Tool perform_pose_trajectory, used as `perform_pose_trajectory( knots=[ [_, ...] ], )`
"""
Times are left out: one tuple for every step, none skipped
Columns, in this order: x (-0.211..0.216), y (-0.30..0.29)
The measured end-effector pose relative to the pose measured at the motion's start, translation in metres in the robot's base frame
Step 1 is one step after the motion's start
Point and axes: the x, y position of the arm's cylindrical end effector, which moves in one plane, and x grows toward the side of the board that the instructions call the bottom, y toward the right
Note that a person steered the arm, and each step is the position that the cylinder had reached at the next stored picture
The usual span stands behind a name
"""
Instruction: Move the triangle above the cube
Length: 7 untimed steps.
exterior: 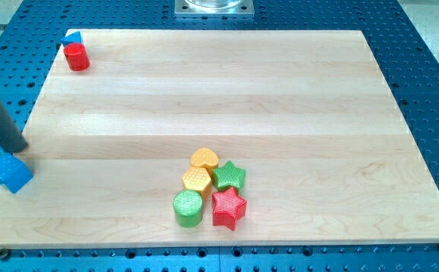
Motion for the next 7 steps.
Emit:
perform_pose_trajectory(
  knots=[
    [0.014,0.000],
    [0.031,0.021],
    [0.068,0.036],
    [0.086,0.055],
    [0.035,0.082],
    [-0.053,0.101],
    [-0.132,0.130]
  ],
)
